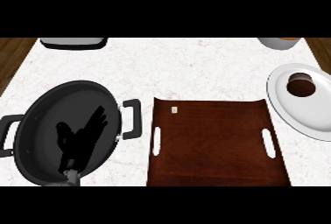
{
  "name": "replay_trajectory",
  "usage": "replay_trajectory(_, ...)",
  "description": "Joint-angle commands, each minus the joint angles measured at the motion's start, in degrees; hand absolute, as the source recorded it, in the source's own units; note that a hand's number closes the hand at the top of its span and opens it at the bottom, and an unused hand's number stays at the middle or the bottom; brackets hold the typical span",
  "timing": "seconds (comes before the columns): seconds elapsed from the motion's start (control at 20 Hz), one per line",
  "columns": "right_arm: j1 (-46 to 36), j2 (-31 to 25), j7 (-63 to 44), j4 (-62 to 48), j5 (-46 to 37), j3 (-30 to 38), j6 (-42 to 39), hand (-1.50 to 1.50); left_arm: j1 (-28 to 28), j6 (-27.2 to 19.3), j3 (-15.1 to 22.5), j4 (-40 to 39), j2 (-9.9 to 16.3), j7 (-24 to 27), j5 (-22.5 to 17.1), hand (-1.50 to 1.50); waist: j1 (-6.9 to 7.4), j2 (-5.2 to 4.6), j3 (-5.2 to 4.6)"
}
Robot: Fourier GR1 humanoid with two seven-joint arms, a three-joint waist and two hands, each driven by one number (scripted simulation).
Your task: Pick the cupcake from the tray and place it in the plate
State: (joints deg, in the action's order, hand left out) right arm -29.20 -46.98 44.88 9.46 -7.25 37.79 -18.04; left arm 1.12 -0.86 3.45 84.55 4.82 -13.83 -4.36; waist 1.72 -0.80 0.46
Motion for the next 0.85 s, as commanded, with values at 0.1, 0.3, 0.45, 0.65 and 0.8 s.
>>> replay_trajectory(0.1, 6.95, -1.12, 7.18, 0.60, -1.59, -1.96, -6.40, -1.50, -1.15, 0.67, -1.43, -4.05, -0.57, 2.26, -1.03, 0.00, -0.73, 0.02, -0.13)
replay_trajectory(0.3, 10.21, -1.43, 9.87, 1.45, -3.19, -3.69, -4.80, -1.50, -1.00, 0.52, -1.45, -4.06, -0.07, 1.97, -0.20, 0.00, -0.96, 0.18, -0.16)
replay_trajectory(0.45, 10.09, -1.69, 8.94, 1.40, -3.21, -4.20, -4.33, -1.50, 0.41, 0.16, 0.09, -3.06, -0.89, 2.12, 1.00, 0.00, -0.87, 0.37, -0.22)
replay_trajectory(0.65, 13.64, -1.49, 12.30, 0.94, -3.17, -4.27, -4.06, -1.50, -1.22, -1.27, -0.02, -0.34, -1.24, -1.50, 1.10, 0.00, -0.99, 0.41, -0.15)
replay_trajectory(0.8, 14.81, -0.56, 13.67, 1.70, -4.28, -5.75, -2.68, -1.50, -1.48, -0.34, -1.62, -1.40, -0.42, -0.77, 0.06, 0.00, -0.99, 0.45, -0.17)
